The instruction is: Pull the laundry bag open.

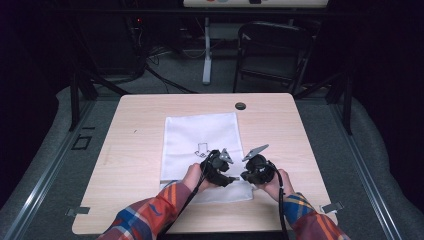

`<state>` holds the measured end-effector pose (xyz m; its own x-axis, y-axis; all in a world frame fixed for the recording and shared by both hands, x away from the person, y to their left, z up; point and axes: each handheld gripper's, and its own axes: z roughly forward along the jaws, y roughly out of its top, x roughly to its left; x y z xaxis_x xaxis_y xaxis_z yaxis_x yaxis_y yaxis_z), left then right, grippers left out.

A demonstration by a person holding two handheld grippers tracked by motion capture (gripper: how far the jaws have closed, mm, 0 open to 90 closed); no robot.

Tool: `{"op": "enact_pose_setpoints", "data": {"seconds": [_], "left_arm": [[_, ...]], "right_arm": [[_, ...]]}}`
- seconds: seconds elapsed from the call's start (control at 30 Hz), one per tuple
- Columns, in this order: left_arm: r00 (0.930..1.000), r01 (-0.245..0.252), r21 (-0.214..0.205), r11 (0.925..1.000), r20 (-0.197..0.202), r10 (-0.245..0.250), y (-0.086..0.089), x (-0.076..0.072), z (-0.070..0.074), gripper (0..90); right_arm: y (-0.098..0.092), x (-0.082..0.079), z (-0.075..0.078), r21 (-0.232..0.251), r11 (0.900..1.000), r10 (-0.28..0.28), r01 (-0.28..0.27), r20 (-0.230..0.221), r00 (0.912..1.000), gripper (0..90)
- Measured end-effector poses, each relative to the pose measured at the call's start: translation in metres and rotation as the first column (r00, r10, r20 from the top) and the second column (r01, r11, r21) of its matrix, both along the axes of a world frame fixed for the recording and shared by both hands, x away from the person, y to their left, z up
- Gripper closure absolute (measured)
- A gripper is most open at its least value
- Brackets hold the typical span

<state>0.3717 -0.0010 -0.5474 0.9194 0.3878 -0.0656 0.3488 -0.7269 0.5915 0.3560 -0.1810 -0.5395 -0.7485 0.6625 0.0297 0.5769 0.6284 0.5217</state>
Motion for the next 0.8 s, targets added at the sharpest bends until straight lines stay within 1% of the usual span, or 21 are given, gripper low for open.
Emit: {"op": "enact_pose_setpoints", "data": {"seconds": [0.07,0.1,0.13,0.17,0.23,0.27,0.33,0.37,0.4,0.43,0.47,0.5,0.53,0.57,0.6,0.63,0.67,0.7,0.73,0.77,0.8], "left_arm": [[0.9999,0.010,-0.003,0.9999,0.005,-0.010,-0.002,0.000,-0.001,56.2],[0.9999,0.017,-0.007,0.9998,-0.003,-0.017,-0.003,-0.001,-0.001,58.0],[0.9996,0.030,-0.006,0.9995,-0.005,-0.030,-0.004,-0.001,-0.002,60.4],[0.9990,0.043,-0.008,0.9991,-0.012,-0.043,-0.005,-0.001,-0.003,62.7],[0.9983,0.057,-0.003,0.9984,-0.016,-0.057,-0.008,-0.002,-0.005,67.9],[0.9981,0.059,0.001,0.9983,-0.018,-0.059,-0.009,-0.003,-0.006,69.0],[0.9973,0.068,0.008,0.9976,-0.027,-0.068,-0.011,-0.003,-0.009,74.1],[0.9973,0.069,0.011,0.9976,-0.025,-0.069,-0.012,-0.003,-0.011,75.1],[0.9974,0.069,0.013,0.9975,-0.020,-0.069,-0.012,-0.004,-0.013,77.1],[0.9973,0.073,0.025,0.9970,-0.012,-0.073,-0.013,-0.004,-0.013,79.6],[0.9973,0.073,0.027,0.9970,-0.006,-0.073,-0.013,-0.003,-0.013,81.2],[0.9975,0.071,0.027,0.9971,-0.004,-0.070,-0.013,-0.003,-0.013,81.3],[0.9977,0.068,0.028,0.9973,0.001,-0.068,-0.013,-0.004,-0.013,82.3],[0.9976,0.069,0.031,0.9971,-0.003,-0.069,-0.013,-0.003,-0.013,83.5],[0.9976,0.069,0.031,0.9972,-0.004,-0.068,-0.012,-0.003,-0.013,84.4],[0.9977,0.068,0.028,0.9973,-0.003,-0.068,-0.012,-0.003,-0.014,85.4],[0.9976,0.069,0.027,0.9973,-0.008,-0.069,-0.012,-0.002,-0.014,86.1],[0.9974,0.071,0.030,0.9970,-0.014,-0.071,-0.012,-0.002,-0.014,86.6],[0.9970,0.076,0.028,0.9967,-0.015,-0.076,-0.011,-0.002,-0.014,87.0],[0.9966,0.081,0.029,0.9963,-0.015,-0.081,-0.011,-0.002,-0.014,87.1],[0.9965,0.083,0.031,0.9961,-0.016,-0.083,-0.011,-0.002,-0.014,87.1]], "right_arm": [[0.001,0.002,-0.002,0.005,1.0000,-0.003,0.003,0.013,0.9999,90.0],[0.001,0.003,-0.003,-0.001,1.0000,-0.003,0.003,0.014,0.9999,90.0],[0.000,0.005,-0.004,-0.011,0.9999,-0.001,0.001,0.012,0.9999,90.0],[0.000,0.006,-0.006,-0.019,0.9998,-0.004,0.004,0.000,1.0000,90.0],[-0.002,0.008,-0.009,-0.039,0.9992,-0.008,0.008,-0.009,0.9999,90.0],[-0.003,0.009,-0.011,-0.031,0.9995,-0.012,0.011,-0.013,0.9998,90.0],[-0.002,0.008,-0.013,-0.016,0.9994,-0.030,0.030,-0.016,0.9994,90.0],[-0.002,0.008,-0.012,-0.047,0.9988,-0.015,0.014,-0.024,0.9996,90.0],[-0.001,0.008,-0.013,-0.056,0.9983,-0.016,0.014,-0.042,0.9990,90.0],[0.000,0.007,-0.014,-0.062,0.9979,-0.021,0.018,-0.050,0.9985,90.0],[0.000,0.007,-0.013,-0.067,0.9976,-0.022,0.019,-0.053,0.9984,90.0],[0.001,0.006,-0.014,-0.058,0.9981,-0.026,0.023,-0.061,0.9978,90.0],[0.003,0.004,-0.016,-0.048,0.9980,-0.044,0.041,-0.058,0.9974,90.0],[0.002,0.005,-0.014,-0.066,0.9973,-0.035,0.032,-0.059,0.9976,90.0],[0.002,0.004,-0.014,-0.070,0.9969,-0.040,0.035,-0.061,0.9974,90.0],[0.003,0.003,-0.016,-0.039,0.9977,-0.058,0.055,-0.063,0.9963,90.0],[0.002,0.003,-0.014,-0.059,0.9968,-0.058,0.054,-0.073,0.9956,90.0],[0.001,0.002,-0.016,-0.039,0.9965,-0.076,0.074,-0.067,0.9948,90.0],[0.001,0.002,-0.015,-0.050,0.9964,-0.072,0.068,-0.075,0.9946,90.0],[0.000,0.002,-0.015,-0.042,0.9964,-0.076,0.073,-0.089,0.9931,90.0],[0.000,0.001,-0.015,-0.034,0.9960,-0.086,0.083,-0.093,0.9920,90.0]]}}
